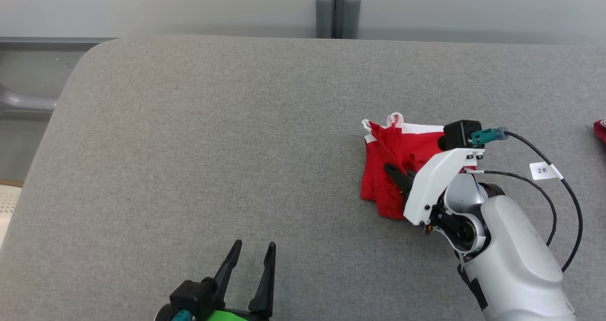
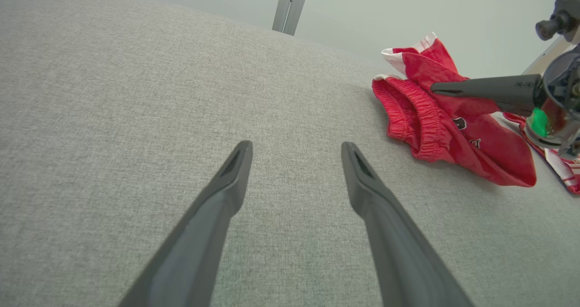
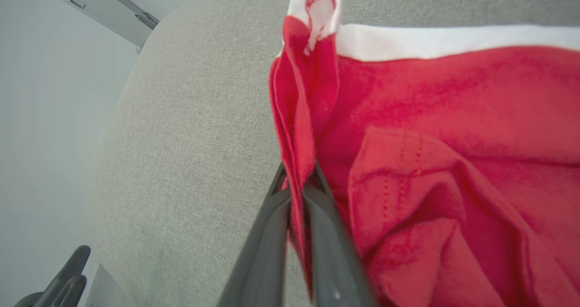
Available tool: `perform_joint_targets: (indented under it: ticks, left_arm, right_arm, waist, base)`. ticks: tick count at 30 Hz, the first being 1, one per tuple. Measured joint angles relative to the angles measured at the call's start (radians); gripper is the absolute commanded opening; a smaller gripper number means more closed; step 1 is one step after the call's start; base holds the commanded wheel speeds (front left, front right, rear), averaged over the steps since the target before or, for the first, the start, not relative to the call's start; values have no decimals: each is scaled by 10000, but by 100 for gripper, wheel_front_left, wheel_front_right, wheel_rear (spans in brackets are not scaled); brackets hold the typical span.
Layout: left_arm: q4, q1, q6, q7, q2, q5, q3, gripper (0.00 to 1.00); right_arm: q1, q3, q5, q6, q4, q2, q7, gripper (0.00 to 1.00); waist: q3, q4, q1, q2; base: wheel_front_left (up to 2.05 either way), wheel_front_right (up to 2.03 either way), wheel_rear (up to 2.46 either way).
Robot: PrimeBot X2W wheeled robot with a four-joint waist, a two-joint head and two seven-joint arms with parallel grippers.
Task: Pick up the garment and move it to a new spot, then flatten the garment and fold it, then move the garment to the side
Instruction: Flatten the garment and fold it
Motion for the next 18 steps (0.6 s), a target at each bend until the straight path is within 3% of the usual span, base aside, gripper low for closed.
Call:
perform_joint_targets:
  ticks: [7,12,18]
  left_arm:
    - [86,110,-2,0,-2,10,157,100]
    - [178,320,-61,0,-4,138,456,100]
    - [-150,844,-81,0,-6,347,1246,100]
  right_arm:
    - [279,734,192,2,-263,15,-709,100]
    - [1106,1266,290,2,-1570,-119,-1476,100]
    - [2663,1101,-901,2,-2836,-1586,-3944,100]
  waist:
    - [-237,-156,0,0]
    - [-554,-276,0,0]
    - [-1066,-485,0,0]
  base:
    - [0,0,0]
    - [0,0,0]
    - [0,0,0]
